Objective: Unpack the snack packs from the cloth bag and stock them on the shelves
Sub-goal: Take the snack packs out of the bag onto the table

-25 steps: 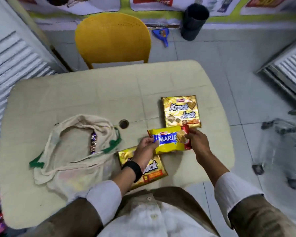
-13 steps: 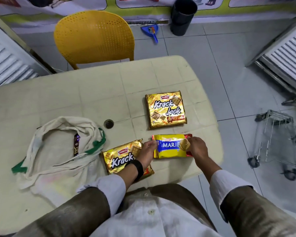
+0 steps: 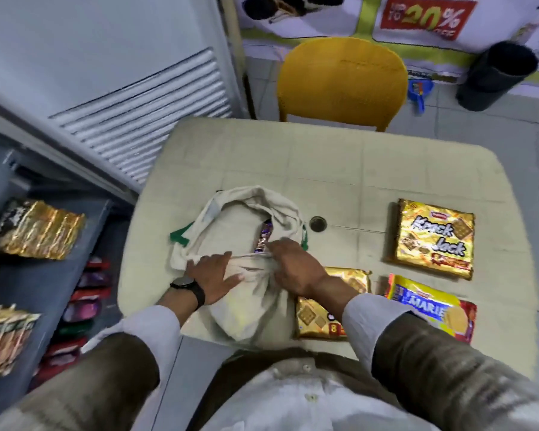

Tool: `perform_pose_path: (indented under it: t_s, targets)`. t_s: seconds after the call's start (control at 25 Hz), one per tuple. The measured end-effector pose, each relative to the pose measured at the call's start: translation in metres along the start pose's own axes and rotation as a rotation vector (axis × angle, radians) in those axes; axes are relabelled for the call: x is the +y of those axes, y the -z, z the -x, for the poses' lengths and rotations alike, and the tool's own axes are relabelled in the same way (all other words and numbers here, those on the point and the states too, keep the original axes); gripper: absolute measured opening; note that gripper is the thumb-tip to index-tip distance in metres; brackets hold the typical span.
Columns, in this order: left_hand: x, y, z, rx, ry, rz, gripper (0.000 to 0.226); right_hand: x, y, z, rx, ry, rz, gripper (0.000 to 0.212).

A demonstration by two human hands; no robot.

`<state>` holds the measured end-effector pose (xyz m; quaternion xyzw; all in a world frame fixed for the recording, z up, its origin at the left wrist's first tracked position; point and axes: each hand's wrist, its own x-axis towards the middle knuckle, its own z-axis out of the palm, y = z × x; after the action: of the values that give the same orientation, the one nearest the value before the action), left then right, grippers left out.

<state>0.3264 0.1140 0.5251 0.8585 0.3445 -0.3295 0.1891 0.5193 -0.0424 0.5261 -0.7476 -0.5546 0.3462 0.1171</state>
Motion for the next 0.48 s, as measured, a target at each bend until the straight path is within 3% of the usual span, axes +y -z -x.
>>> perform_pose_path:
  t_s: [0.12, 0.24, 0.32, 0.48]
  targets:
    - [-0.044, -0.01, 0.026, -0.024, -0.066, 0.013, 0.114, -0.043, -0.03, -0.029, -0.243, 0.098, 0.338, 0.108]
    - [-0.069, -0.023, 0.04, -0.062, -0.061, -0.086, 0.136, -0.058, -0.059, -0.031, -0.31, 0.115, 0.519, 0.124]
    - [-0.082, -0.038, 0.042, -0.033, -0.007, -0.095, 0.125, -0.063, -0.072, -0.031, -0.283, 0.117, 0.585, 0.107]
    - [-0.089, -0.054, 0.037, 0.089, 0.034, 0.098, 0.065, -0.067, -0.07, -0.025, -0.226, 0.066, 0.532, 0.047]
